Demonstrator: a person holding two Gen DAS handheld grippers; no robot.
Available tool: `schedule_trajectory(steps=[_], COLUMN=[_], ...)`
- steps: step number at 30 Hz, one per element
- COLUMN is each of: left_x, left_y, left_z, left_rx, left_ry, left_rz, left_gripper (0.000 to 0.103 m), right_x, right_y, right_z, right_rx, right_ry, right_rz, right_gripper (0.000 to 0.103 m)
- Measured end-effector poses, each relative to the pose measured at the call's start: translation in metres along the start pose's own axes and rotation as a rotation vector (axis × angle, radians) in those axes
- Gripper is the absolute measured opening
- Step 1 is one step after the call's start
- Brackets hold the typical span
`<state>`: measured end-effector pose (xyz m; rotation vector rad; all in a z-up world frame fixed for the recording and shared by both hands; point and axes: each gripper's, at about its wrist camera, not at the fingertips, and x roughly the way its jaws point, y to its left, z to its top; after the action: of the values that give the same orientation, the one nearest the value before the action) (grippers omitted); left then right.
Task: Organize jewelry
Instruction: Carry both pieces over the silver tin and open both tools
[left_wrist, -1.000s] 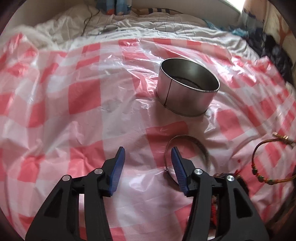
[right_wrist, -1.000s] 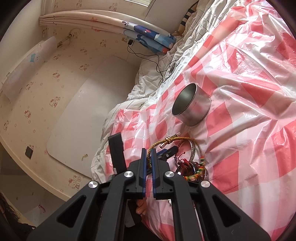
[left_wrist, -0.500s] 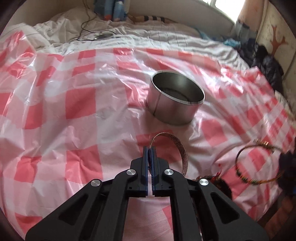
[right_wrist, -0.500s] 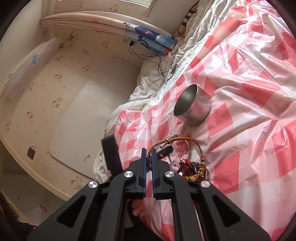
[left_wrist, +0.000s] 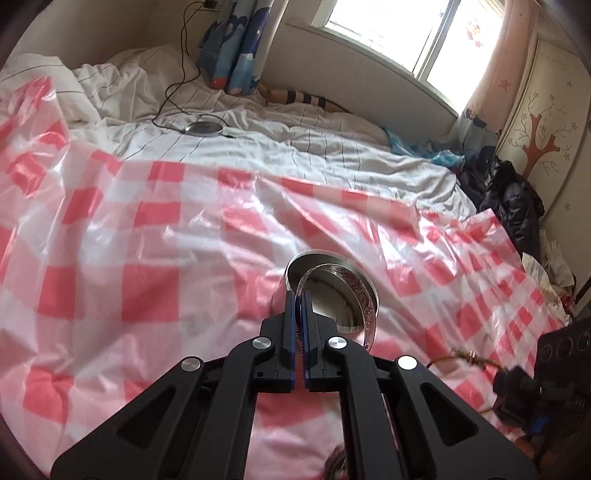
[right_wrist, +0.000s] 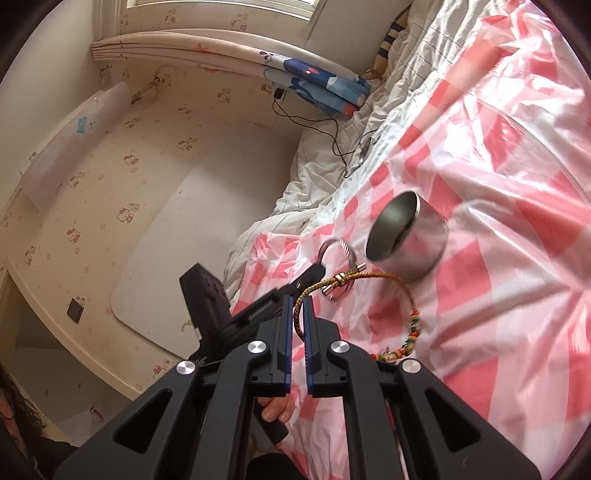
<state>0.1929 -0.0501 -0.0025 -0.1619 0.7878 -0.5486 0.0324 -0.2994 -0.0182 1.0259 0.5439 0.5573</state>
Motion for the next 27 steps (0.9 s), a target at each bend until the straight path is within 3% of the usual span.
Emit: schedule_trajectory(steps=[4,9,12,14,16,21,24,26,27], left_x=[0.032,0.076,0.074,0.061,0.045,0.028,0.029,0.028,0.027], left_y=[-0.009,-0.018,-0.019,-0.012,-0.001,0.028,0.032,0.028,0.025], left_z=[0.015,0.02,0.023,0.028,0.034,0.039,0.035,0.032,0.03], left_rx=[-0.006,0.01,0.024,-0.012,-0.064,-0.189,-0.19,-0.157,-0.139], left_ry=[0.025,0.13,0.133,0.095,0.041,0.003,0.037,0.05,0.056], left_rz=[-0.001,0.037,0.084,0.096,0.105,0.112,0.113,0.121,0.124], left_gripper=[0.002,0.006,0.028,0.058,0.062,0.073,0.073,0.075,0.077], right_x=[0.006,0.017,0.027,0.038,0.054,0.114,0.115,0.101,0.088], right_y=[-0.001,-0.007,-0.01,-0.011,-0.011,-0.019,-0.021,-0.022,-0.023], right_z=[0.017,0.044,0.06,0.069,0.076,0.079,0.069,0.065,0.063], right_rx=[-0.009,-0.024,-0.034,-0.047,-0.061,-0.122,-0.162,-0.156,-0.141], right_ry=[-0.016,-0.028,-0.036,-0.028,-0.005,0.112,0.116,0.078,0.043], right_rz=[0.017,0.018,0.013,-0.004,-0.028,-0.287,-0.381,-0.398,-0.407], right_gripper=[0.007,0.007,0.008,0.008,0.008,0.008,0.008,0.015,0.029])
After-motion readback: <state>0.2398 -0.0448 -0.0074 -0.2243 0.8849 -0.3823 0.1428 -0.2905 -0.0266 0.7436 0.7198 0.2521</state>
